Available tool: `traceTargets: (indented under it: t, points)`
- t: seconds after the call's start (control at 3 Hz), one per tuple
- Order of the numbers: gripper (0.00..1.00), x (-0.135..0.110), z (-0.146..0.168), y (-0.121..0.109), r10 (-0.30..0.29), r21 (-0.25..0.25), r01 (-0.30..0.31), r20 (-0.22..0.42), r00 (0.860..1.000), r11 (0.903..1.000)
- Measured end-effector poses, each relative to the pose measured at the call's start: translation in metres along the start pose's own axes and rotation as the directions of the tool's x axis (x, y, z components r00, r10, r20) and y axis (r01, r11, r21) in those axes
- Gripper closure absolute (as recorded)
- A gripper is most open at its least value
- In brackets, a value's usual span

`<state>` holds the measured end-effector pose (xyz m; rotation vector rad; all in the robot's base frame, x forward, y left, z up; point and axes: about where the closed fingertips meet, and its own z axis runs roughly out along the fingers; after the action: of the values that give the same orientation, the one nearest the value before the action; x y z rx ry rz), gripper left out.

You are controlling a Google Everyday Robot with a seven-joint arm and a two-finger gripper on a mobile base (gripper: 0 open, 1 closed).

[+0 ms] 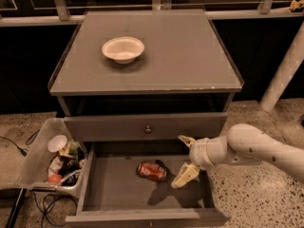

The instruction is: Pick coke can from middle drawer and place on counter

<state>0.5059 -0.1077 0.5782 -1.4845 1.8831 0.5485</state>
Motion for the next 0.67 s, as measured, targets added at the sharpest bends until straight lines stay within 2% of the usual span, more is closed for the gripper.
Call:
traceTargets:
  t: [0.33,0.67]
  points:
    - [0.00,0.007,0.037,0.003,-0.023,0.006,0.022,0.053,0.998,0.9997]
    - [0.00,0.018,0.069,0.007,-0.046,-0.005,0.046,0.080,0.996,0.9989]
